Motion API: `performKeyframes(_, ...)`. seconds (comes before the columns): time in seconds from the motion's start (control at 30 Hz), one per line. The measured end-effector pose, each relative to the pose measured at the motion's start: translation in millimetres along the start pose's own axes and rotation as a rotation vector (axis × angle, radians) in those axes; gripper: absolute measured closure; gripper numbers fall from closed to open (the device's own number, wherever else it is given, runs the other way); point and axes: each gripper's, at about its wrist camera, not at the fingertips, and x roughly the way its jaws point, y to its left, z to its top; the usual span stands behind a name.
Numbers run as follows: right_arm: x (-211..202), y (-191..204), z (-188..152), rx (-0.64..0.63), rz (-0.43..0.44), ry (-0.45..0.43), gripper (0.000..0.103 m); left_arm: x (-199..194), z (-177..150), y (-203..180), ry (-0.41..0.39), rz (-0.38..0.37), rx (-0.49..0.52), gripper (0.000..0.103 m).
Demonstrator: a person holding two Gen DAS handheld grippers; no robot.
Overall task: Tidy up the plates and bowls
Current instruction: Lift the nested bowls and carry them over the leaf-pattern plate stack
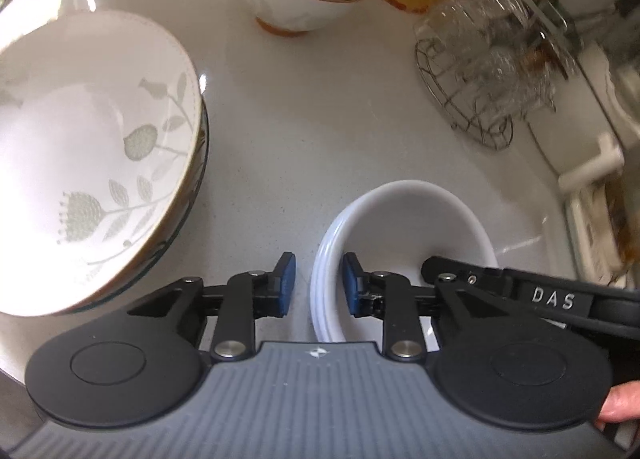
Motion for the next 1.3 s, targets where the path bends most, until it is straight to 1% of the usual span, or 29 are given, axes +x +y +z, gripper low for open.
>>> performKeyframes(0.03, -0.6, 0.3, -1.5, 0.008, -0.003, -0.003, 0.087, -0.3, -0.5, -0.4, 0.005, -0.006, 0.004, 0.079)
performKeyframes(0.1, -1.7, 1.4, -4.7, 0.015, -0.009, -0.006, 0.087, -0.6, -1.5, -1.1, 0.019, -0.022, 0.002, 0.084)
performKeyframes(0.13, -2.6, 1.8, -6.2, 0.015, -0.014, -0.007, 0.087, -0.4, -2.7, -1.9, 0.023, -0.018, 0.008, 0.085)
performKeyframes(0.23, -6.2, 3.1, -11.1, 0.026, -0.014, -0.019, 0.087, -5.6, -7.1, -2.8, 0.02, -0.02, 0.03, 0.086)
performKeyframes(0.47, -26.4, 14.3, -29.3, 0.035, -0.006, -0.049, 0.087, -31.1, -20.7, 3.5, 0.009, -0.053, 0.031, 0.087)
performKeyframes(0.57, -38.1, 24.3, -39.8, 0.027, -0.01, -0.063, 0.087, -46.7, -29.0, 7.0, 0.004, -0.067, 0.027, 0.087)
performKeyframes(0.7, -54.2, 35.5, -53.3, 0.024, -0.018, -0.068, 0.086, -67.7, -40.1, 9.9, -0.001, -0.067, 0.01, 0.087)
performKeyframes(0.83, -75.5, 49.2, -61.3, -0.002, -0.016, -0.098, 0.086, -95.8, -46.2, 10.6, -0.021, -0.077, -0.002, 0.087)
performKeyframes(1.07, -99.2, 74.4, -56.8, -0.028, -0.007, -0.146, 0.086, -133.1, -42.9, 13.3, -0.077, -0.093, -0.016, 0.087)
performKeyframes(1.3, -102.9, 102.9, -34.3, -0.05, 0.013, -0.16, 0.086, -156.3, -16.0, 24.6, -0.123, -0.105, -0.03, 0.087)
